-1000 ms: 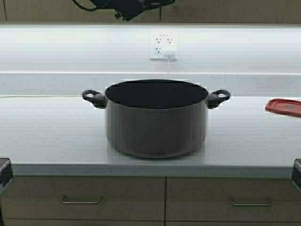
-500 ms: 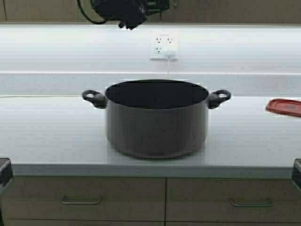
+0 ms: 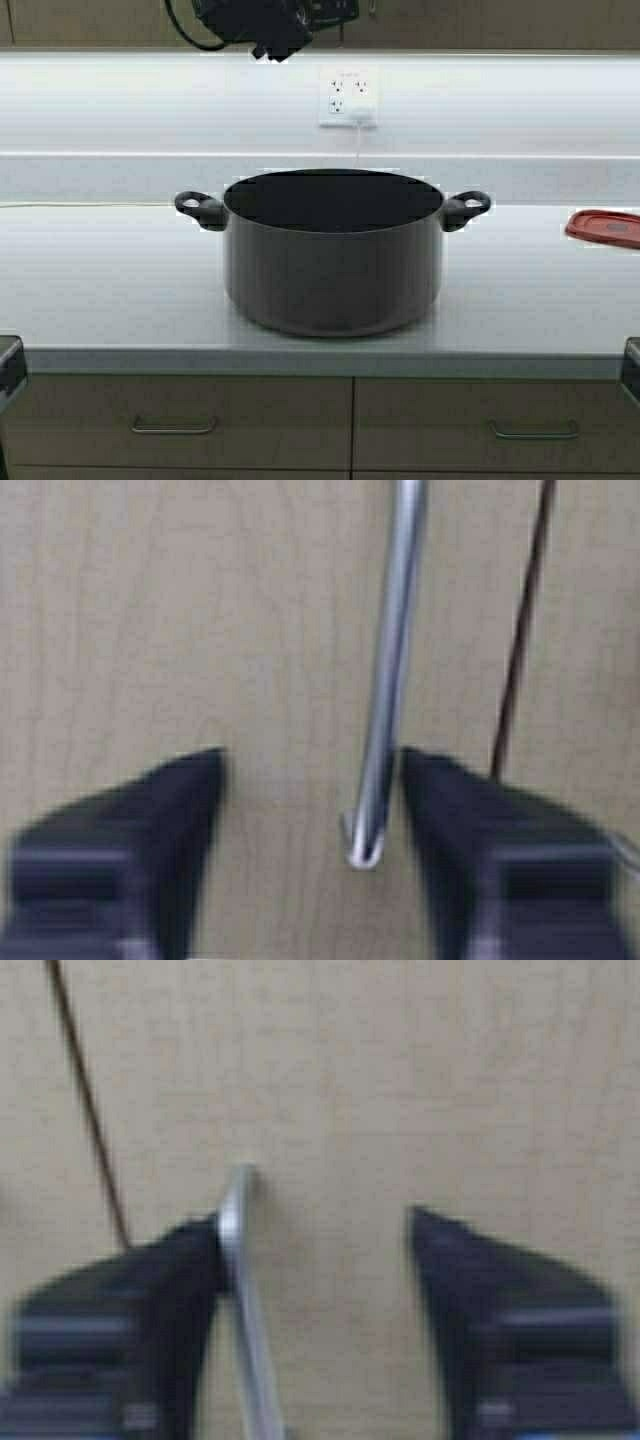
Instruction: Open the cabinet, put the pot inside, then close it
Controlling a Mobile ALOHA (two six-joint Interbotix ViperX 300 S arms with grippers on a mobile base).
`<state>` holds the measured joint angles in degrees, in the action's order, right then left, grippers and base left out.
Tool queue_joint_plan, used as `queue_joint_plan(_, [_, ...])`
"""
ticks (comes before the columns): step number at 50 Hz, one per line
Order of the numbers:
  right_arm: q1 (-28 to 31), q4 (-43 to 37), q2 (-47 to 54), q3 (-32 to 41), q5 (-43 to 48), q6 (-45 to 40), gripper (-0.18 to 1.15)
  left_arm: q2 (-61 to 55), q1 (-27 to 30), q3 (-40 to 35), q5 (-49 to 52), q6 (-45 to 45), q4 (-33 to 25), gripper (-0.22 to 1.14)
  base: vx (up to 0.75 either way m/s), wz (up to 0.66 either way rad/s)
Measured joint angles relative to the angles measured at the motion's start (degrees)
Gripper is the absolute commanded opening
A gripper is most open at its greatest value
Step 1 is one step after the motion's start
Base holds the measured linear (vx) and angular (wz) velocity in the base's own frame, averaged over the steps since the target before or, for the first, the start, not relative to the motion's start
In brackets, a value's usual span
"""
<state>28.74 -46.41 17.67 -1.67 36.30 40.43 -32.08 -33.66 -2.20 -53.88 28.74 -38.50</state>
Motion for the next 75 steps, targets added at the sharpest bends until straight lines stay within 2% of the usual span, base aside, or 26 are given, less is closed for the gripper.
queue_joint_plan(5, [0.53, -1.05, 0.00, 0.09, 0.00, 1.32, 0.10, -0.09, -0.97, -0.26, 0.62, 0.53, 0.00, 0.14, 0.00, 0.00])
queue_joint_plan(7, [0.62, -1.49, 0.00, 0.09, 0.09, 1.76, 0.00, -0.18, -1.05, -0.62, 1.41, 0.88, -0.09, 0.01, 0.00, 0.00])
queue_joint_plan(9, [0.62, -1.67, 0.00, 0.18, 0.09, 1.76, -0.02, -0.44, -0.97, -0.97, 2.20, 0.88, 0.00, -0.07, 0.00, 0.00])
queue_joint_plan(17, [0.44, -2.02, 0.09, 0.18, 0.09, 2.11, 0.06, -1.14, -0.88, -2.20, 5.10, 1.05, -0.09, 0.05, 0.00, 0.03])
queue_joint_plan(30, [0.18, -2.02, -0.26, -0.70, -0.88, 2.11, 0.06, 0.09, -0.44, -1.14, 6.86, 1.05, 0.26, 0.03, -0.01, 0.01])
queue_joint_plan(54, [3.25, -2.02, -12.83, -15.03, -3.08, 1.93, 0.06, 14.41, -1.32, 16.35, 13.10, 0.79, 0.79, 0.03, 0.01, -0.01])
queue_joint_plan(75, [2.99, -2.11, -22.24, -23.47, -11.69, 2.20, 0.06, 26.72, -2.20, 29.97, 16.70, 0.62, 0.62, 0.03, -0.01, -0.01])
